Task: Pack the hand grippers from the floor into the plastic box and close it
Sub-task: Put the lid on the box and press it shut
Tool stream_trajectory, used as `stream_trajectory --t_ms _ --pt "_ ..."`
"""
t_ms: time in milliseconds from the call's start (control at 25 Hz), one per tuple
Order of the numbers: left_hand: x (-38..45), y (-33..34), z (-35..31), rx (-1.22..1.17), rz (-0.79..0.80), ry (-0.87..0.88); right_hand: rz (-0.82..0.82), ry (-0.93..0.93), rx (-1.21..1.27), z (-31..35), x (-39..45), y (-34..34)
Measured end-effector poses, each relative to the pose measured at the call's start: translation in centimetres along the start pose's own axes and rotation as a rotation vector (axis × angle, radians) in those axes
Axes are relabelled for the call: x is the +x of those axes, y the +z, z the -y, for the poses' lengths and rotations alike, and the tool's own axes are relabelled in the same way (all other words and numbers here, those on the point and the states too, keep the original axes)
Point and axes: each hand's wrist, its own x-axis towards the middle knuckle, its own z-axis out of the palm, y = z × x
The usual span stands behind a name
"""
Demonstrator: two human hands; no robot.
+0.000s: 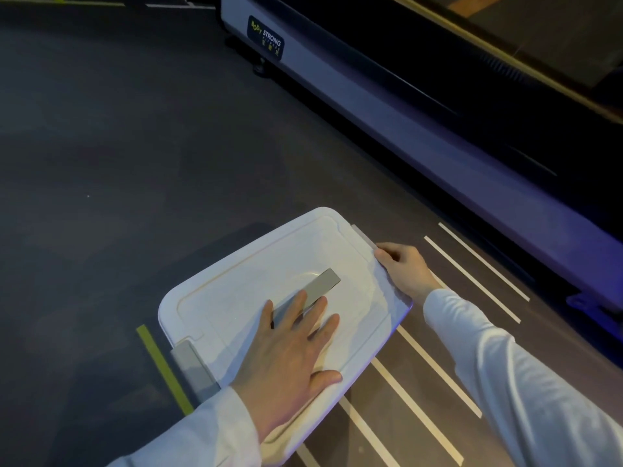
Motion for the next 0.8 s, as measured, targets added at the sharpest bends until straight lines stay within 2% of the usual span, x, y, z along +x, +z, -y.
stream_trajectory --t_ms 120,520,800 --pt "0.0 0.0 0.0 0.008 0.007 0.002 0.007 -0.064 0.047 -0.2 -0.8 0.3" --pt "-0.1 0.0 0.2 0.023 0.037 0.009 -0.019 -0.091 0.019 -0.7 -1.1 0.9" --pt "-0.1 -0.1 0.1 -0.005 0.009 -0.024 -0.049 -0.107 -0.219 -0.6 -1.4 1.4"
